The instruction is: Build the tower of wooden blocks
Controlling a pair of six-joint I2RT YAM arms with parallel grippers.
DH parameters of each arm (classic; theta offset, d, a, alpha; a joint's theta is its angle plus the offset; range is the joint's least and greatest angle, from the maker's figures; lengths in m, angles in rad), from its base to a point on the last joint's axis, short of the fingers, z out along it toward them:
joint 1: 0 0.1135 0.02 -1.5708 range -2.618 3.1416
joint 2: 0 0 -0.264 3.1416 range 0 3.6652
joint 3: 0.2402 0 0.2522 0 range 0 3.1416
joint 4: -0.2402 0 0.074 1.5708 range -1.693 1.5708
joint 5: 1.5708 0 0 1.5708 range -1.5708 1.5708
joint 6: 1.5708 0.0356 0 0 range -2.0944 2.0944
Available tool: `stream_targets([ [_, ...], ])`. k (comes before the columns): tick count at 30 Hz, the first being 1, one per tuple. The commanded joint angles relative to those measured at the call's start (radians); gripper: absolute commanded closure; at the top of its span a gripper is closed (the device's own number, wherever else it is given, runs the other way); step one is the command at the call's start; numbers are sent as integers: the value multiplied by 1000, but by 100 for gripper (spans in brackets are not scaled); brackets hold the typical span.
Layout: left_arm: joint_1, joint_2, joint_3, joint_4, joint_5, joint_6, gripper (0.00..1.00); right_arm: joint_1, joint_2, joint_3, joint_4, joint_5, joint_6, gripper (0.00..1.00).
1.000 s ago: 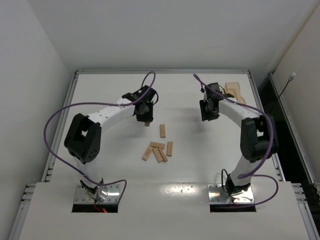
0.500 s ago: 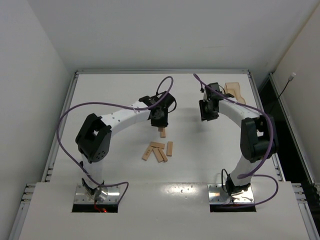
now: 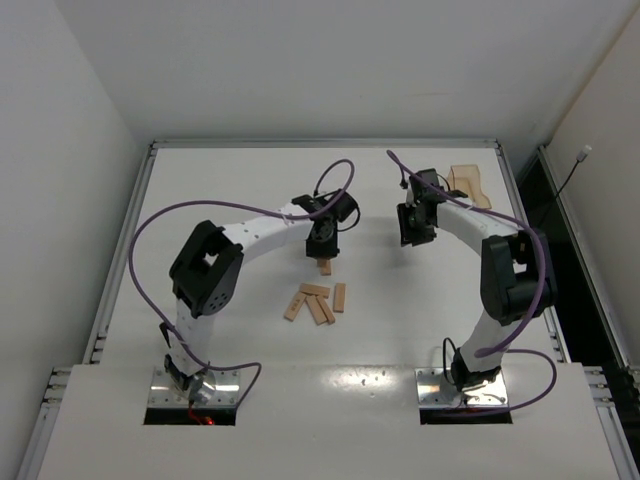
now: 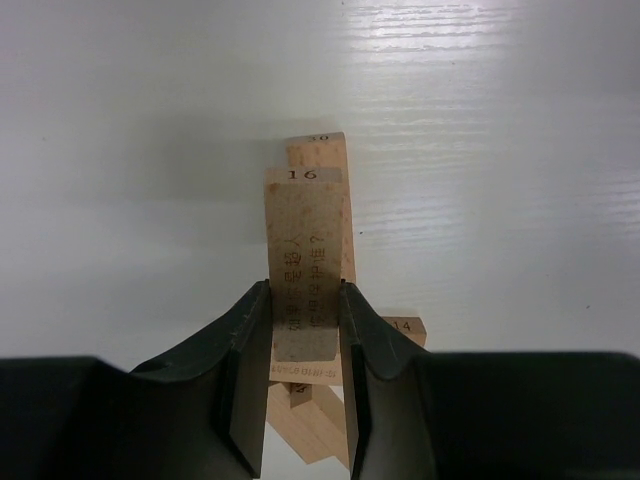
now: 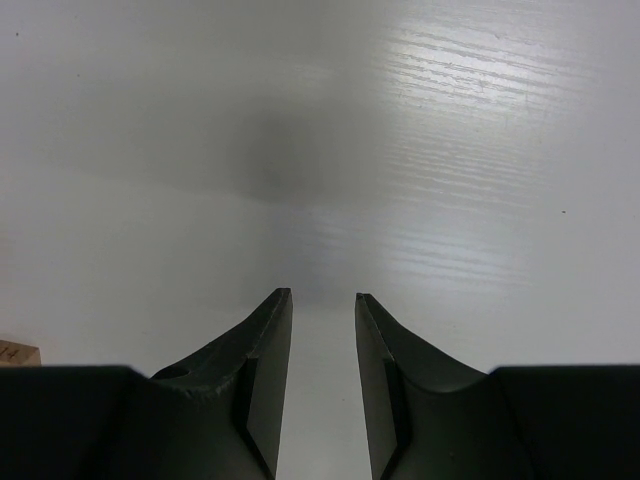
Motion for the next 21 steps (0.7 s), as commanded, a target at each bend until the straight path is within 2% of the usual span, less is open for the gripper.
stream_targets([
  [1, -16, 11, 38, -1, -17, -29, 100, -2, -22, 0, 22, -15, 17, 71],
  [21, -16, 97, 84, 8, 12, -38, 100, -2, -4, 0, 31, -24, 17, 71],
])
